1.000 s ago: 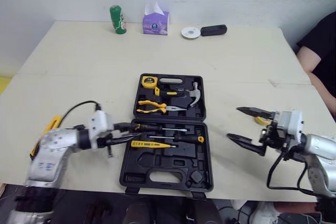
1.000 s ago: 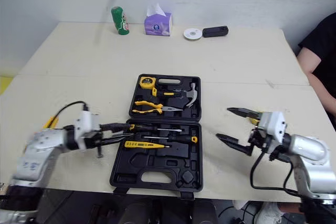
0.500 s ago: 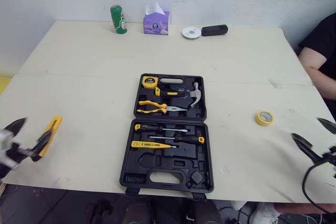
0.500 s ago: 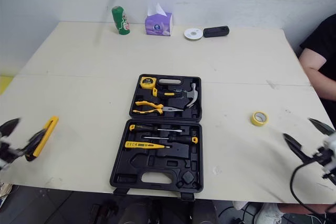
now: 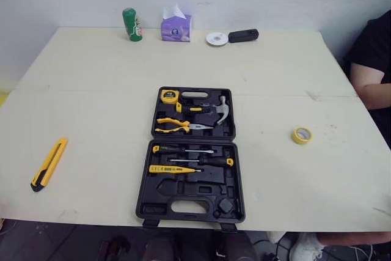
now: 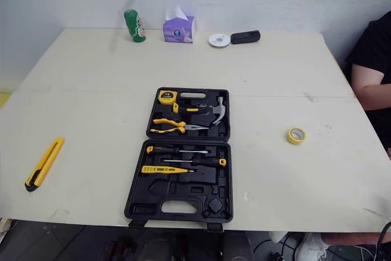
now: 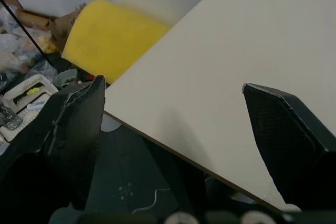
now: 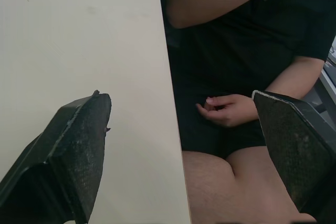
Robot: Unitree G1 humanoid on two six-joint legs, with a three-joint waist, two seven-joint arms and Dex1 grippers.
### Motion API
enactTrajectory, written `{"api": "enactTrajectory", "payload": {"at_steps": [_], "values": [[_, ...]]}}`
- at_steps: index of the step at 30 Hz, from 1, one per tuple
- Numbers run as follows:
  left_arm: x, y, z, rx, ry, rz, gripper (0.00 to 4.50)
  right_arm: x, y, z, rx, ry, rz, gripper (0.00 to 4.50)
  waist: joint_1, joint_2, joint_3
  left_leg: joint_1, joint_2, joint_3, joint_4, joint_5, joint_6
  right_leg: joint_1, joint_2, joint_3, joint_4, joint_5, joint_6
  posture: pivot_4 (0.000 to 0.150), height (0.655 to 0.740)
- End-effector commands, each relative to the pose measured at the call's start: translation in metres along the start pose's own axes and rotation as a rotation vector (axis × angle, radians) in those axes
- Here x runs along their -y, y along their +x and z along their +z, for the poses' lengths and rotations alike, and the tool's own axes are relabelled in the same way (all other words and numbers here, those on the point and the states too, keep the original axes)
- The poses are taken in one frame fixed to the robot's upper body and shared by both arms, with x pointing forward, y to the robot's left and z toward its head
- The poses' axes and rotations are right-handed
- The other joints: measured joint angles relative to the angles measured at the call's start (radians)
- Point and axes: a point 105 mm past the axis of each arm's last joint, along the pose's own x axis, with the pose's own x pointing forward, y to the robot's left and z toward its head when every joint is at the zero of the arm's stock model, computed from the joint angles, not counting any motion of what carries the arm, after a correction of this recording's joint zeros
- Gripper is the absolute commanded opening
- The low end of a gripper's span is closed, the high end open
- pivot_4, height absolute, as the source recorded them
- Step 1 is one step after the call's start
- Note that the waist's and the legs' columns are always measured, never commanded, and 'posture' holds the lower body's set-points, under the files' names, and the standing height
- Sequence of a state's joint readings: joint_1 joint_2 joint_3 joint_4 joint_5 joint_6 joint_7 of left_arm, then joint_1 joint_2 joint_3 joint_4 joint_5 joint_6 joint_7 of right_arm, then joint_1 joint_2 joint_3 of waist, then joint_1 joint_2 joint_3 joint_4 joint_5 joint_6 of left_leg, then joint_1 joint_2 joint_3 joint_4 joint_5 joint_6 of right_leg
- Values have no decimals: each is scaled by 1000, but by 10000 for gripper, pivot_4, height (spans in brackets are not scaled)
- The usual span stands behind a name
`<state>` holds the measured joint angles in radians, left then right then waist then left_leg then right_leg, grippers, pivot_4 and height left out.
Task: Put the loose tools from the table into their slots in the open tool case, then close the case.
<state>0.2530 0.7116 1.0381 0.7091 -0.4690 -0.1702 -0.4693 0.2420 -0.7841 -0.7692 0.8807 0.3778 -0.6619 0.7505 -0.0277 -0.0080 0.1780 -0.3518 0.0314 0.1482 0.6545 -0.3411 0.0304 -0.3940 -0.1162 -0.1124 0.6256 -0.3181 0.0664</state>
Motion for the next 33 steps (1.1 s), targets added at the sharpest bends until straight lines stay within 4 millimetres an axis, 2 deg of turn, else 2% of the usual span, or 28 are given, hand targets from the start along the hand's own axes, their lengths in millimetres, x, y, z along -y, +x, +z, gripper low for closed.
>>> {"api": "enactTrajectory", "payload": {"at_steps": [1,4,9,11,15,19,22,25,27,33], "values": [[6,5,15,59,-15,-36,44366,-7,7,9,50,-19,34,45000,-2,0,0,0,0,0,-1,0,0,0,0,0,0,0,0,1500,7400],[15,8,16,73,-34,-75,44366,-20,15,10,73,-1,75,45000,-4,0,0,1,0,0,-2,2,-1,0,0,0,0,0,0,1500,7400],[20,10,21,99,-47,-102,44366,-30,21,16,115,12,115,45000,-2,0,-1,1,0,0,-3,3,-3,0,0,0,0,0,0,1500,7400],[24,12,26,114,-48,-132,44366,-42,27,23,154,44,163,45000,-2,0,-1,1,-1,0,-3,4,-3,0,0,0,0,0,0,1500,7400],[47,12,40,140,-63,-297,44366,-89,49,71,363,100,373,45000,-6,-3,-1,1,0,0,-3,3,-2,0,0,0,0,0,0,1500,7400],[72,3,43,80,-34,-479,44366,-117,58,109,481,153,513,45000,-8,0,-1,1,0,0,-3,3,-2,-1,0,0,1,0,0,1500,7400],[86,-4,53,44,-17,-567,44366,-149,65,145,584,187,662,45000,-4,0,-1,0,0,0,-6,6,-6,-3,0,0,1,-1,-2,1500,7400],[102,-9,59,-16,17,-653,44366,-184,61,178,676,191,844,45000,-2,-1,-1,-1,0,0,-5,6,-6,-3,0,-1,1,-1,-2,1500,7400],[117,-10,59,-93,48,-707,44366,-210,50,203,742,208,1008,45000,0,-1,0,-1,0,0,-5,6,-6,-3,0,-1,1,-1,-2,1500,7400],[133,2,57,-236,48,-685,44366,-249,25,255,912,183,1233,45000,1,-1,0,-1,-1,-1,-6,6,-5,-3,0,-1,1,-1,-2,1500,7400]]}}
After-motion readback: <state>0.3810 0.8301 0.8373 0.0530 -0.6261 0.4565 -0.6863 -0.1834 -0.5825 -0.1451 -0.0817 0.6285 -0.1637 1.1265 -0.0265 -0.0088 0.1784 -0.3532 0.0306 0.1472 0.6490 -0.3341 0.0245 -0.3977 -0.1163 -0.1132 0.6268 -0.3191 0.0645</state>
